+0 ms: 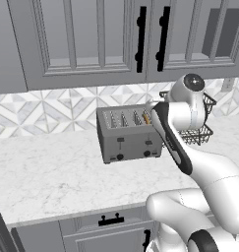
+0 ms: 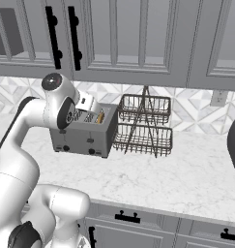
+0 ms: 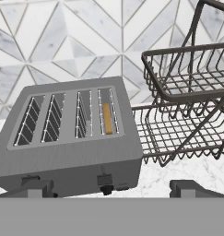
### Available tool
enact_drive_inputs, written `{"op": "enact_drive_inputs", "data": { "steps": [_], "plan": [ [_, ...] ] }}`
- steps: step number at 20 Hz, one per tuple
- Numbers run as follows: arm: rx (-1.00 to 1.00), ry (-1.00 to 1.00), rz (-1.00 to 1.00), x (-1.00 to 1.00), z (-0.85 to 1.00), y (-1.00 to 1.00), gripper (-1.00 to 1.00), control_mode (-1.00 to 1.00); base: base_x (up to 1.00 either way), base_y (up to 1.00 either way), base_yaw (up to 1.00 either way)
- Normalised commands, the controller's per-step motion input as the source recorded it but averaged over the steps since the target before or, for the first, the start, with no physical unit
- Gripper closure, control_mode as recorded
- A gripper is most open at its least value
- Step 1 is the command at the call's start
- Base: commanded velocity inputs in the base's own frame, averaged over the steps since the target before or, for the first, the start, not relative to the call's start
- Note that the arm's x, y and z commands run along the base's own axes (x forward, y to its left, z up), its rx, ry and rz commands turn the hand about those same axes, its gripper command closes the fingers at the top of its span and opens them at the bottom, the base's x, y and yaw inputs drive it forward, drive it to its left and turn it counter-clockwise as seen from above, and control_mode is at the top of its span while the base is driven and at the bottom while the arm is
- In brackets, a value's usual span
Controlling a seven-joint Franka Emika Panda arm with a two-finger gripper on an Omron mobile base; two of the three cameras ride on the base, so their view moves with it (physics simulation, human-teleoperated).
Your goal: Start the toaster. Once the lever pops up, take the bread to the plate on the dining counter.
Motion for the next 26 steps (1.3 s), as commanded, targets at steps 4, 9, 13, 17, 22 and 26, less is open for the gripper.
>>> {"op": "enact_drive_inputs", "data": {
  "steps": [4, 9, 13, 17, 22, 26],
  "plan": [
    [0.00, 0.00, 0.00, 0.00, 0.00, 0.00, -1.00, -1.00, 0.00, 0.00, 0.00],
    [0.00, 0.00, 0.00, 0.00, 0.00, 0.00, -1.00, -1.00, 0.00, 0.00, 0.00],
    [0.00, 0.00, 0.00, 0.00, 0.00, 0.00, -1.00, -1.00, 0.00, 0.00, 0.00],
    [0.00, 0.00, 0.00, 0.00, 0.00, 0.00, -1.00, -1.00, 0.00, 0.00, 0.00],
    [0.00, 0.00, 0.00, 0.00, 0.00, 0.00, -1.00, -1.00, 0.00, 0.00, 0.00],
    [0.00, 0.00, 0.00, 0.00, 0.00, 0.00, -1.00, -1.00, 0.00, 0.00, 0.00]
  ]
}}
